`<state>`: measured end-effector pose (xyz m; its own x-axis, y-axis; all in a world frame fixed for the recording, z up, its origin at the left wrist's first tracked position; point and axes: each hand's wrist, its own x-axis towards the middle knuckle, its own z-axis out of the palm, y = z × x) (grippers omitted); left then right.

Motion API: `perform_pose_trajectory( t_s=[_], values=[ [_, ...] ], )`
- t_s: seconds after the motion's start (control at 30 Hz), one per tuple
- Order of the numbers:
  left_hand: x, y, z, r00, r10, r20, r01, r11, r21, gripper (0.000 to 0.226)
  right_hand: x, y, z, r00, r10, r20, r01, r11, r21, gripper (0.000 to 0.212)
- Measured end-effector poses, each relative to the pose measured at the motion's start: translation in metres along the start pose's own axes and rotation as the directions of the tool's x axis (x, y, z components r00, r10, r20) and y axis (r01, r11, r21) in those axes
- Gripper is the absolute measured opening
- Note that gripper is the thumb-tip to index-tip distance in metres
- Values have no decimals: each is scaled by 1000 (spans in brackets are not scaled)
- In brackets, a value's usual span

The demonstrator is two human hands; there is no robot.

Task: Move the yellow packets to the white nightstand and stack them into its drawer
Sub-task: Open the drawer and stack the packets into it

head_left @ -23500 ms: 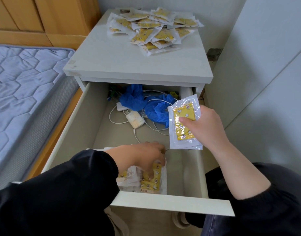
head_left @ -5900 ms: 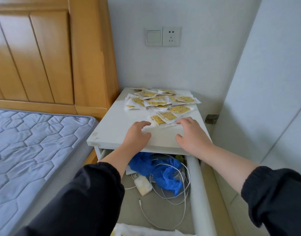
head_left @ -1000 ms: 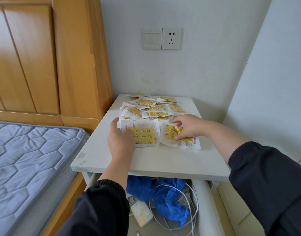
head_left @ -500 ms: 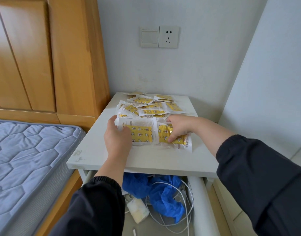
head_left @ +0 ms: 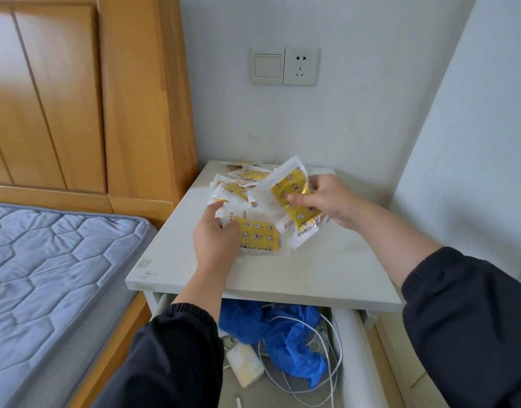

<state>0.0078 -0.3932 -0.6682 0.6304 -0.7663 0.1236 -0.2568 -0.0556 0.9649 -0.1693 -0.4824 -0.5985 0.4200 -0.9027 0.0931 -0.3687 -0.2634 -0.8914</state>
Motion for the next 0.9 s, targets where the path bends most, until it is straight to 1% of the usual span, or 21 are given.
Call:
perform_pose_trajectory(
  t_s=[0.03,0.07,0.1,0.13,0.2,0.23,0.27,0.3,0.37,0.47,0.57,0.67,0.73,0.83,0.9],
  values=[
    [0,1,-1,1000,2,14,-2,1000,8,44,-1,-4,5,998,-10,63,21,986,-167,30],
    [-1,1,-1,1000,4,27,-4,1000,16,43,-1,-8,10,992,-24,120,66,932,-356,35],
    [0,1,-2,999,6,34,-7,1000,18,43,-2,-12,16,984,-38,175,125,844,-521,39],
    [0,2,-3,999,5,37,-5,1000,12,43,-2,-15,21,971,-32,237,175,771,-612,46],
    [1,3,-5,999,-15,38,16,1000,-24,42,0,-17,28,940,11,342,239,695,-678,66],
    [1,3,-7,999,-26,44,28,998,-50,41,2,-18,32,927,25,374,268,652,-709,71],
    [1,3,-8,998,-37,55,41,996,-81,40,5,-18,34,919,31,394,298,600,-742,70],
    [1,3,-10,997,-48,67,56,991,-118,38,8,-18,37,913,27,407,327,550,-769,64],
    [1,2,-13,993,-70,98,89,974,-207,28,11,-16,40,919,-16,394,350,491,-798,52],
    [0,1,-18,983,-71,167,125,933,-339,15,10,-10,41,935,-126,332,349,491,-798,41],
    [-2,-1,-18,980,-23,195,93,930,-355,14,3,-4,41,934,-218,284,358,555,-751,30],
    [-4,-1,-13,979,50,197,0,969,-247,15,-4,0,39,930,-310,197,351,594,-723,28],
    [-5,0,-11,979,75,190,-35,978,-204,12,-8,2,37,921,-357,157,351,587,-729,29],
    [-4,0,-7,981,83,173,-68,993,-95,11,-11,6,35,900,-399,178,384,530,-756,29],
    [-4,2,-5,978,83,191,-82,997,-9,13,-12,10,33,898,-391,203,399,524,-753,29]
  ],
)
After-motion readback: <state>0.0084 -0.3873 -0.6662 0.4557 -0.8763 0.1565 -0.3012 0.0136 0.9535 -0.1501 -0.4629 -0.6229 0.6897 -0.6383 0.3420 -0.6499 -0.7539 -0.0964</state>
